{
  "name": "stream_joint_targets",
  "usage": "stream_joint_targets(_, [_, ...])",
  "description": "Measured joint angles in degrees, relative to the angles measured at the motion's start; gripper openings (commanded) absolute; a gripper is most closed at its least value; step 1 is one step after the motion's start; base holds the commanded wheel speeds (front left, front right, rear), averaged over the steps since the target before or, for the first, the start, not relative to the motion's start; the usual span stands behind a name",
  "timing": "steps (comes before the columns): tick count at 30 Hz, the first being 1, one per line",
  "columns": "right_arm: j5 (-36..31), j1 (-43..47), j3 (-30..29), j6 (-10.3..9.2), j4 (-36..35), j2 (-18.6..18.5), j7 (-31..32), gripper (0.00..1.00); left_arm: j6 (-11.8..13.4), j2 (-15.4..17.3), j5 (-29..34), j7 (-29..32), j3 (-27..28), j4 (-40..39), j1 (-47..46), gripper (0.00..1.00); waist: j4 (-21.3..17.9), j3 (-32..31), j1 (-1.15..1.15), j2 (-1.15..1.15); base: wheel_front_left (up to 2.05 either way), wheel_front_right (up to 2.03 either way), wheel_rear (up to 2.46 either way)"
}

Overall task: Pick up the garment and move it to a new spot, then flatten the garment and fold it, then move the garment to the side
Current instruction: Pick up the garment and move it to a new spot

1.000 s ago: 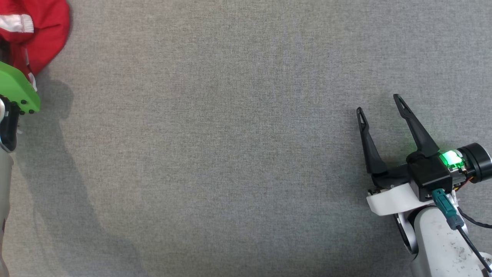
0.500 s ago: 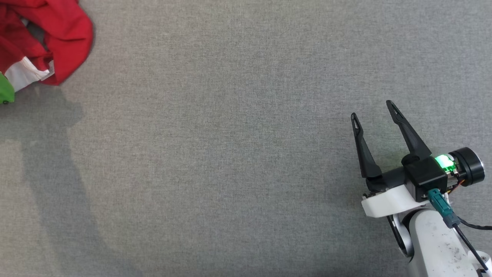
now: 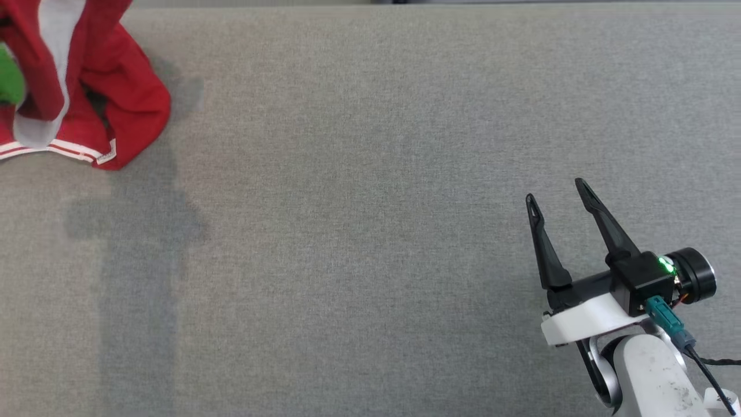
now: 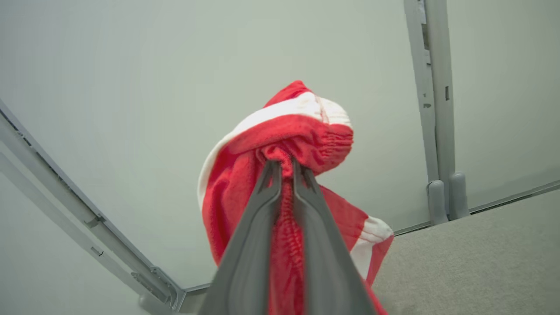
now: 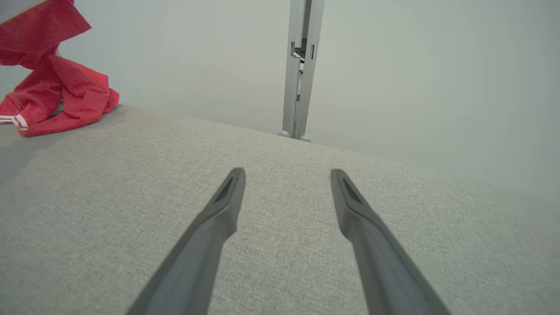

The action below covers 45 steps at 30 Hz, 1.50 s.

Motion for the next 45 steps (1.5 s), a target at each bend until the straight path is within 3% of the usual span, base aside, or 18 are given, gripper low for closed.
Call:
stream_joint_targets(7, [2.4,1.4,0.3,0.0,1.1,0.0,0.0,1.0,-0.3,-3.5,0.9,4.7,-4.6,-12.3,-0.6,0.0,-2.7,-4.4,0.0,0.0,0.0,0.0,0.0])
stream_joint_targets(17, [3.8,2.5,-1.9,0.0,1.2,0.0,0.0,1.0,-0.2,-16.4,-2.0,4.6,-11.5,-18.0,3.8,0.0,-9.7,-8.0,0.0,0.0,0.0,0.0,0.0])
stream_joint_targets(22, [4.0,2.8,-3.3,0.0,1.1,0.0,0.0,1.0,0.0,-22.8,-3.6,0.6,-14.5,-13.2,9.6,0.0,-13.3,-8.4,0.0,0.0,0.0,0.0,0.0])
stream_joint_targets(27, [4.4,2.7,-3.6,0.0,0.9,0.0,0.0,1.0,0.1,-26.2,-5.4,-2.6,-16.0,-3.6,15.1,0.0,-15.6,-7.1,0.0,0.0,0.0,0.0,0.0])
stream_joint_targets(34, [4.6,1.7,-3.7,0.0,0.6,0.0,0.0,1.0,1.5,-26.4,-6.9,-6.7,-13.5,11.3,17.7,0.0,-17.1,-3.6,0.0,0.0,0.0,0.0,0.0])
stream_joint_targets(39, [4.5,1.4,-4.5,0.0,0.7,0.0,0.0,1.0,1.5,-26.1,-7.2,-7.8,-11.9,16.1,17.8,0.0,-17.1,-1.8,0.0,0.0,0.0,0.0,0.0])
stream_joint_targets(40, [4.4,1.4,-4.6,0.0,0.8,0.0,0.0,1.0,1.4,-26.1,-7.2,-7.9,-11.5,16.2,17.8,0.4,-16.9,-1.7,0.0,0.0,0.0,0.0,0.0])
stream_joint_targets(41, [4.3,1.4,-4.6,0.0,0.9,0.0,0.0,1.0,1.3,-26.1,-7.2,-7.9,-11.1,16.4,17.8,0.87,-16.7,-1.7,0.0,0.0,0.0,0.0,0.0])
stream_joint_targets(42, [4.0,1.2,-4.5,0.0,1.0,0.0,0.0,1.0,1.3,-26.1,-7.2,-8.1,-9.7,15.8,17.8,1.0,-16.0,-1.7,0.0,0.0,0.0,0.0,0.0])
stream_joint_targets(45, [3.7,1.0,-4.0,0.0,1.2,0.0,0.0,1.0,1.3,-26.0,-6.4,-8.1,-7.1,12.8,18.7,1.0,-15.1,-2.3,0.0,0.0,0.0,0.0,0.0])
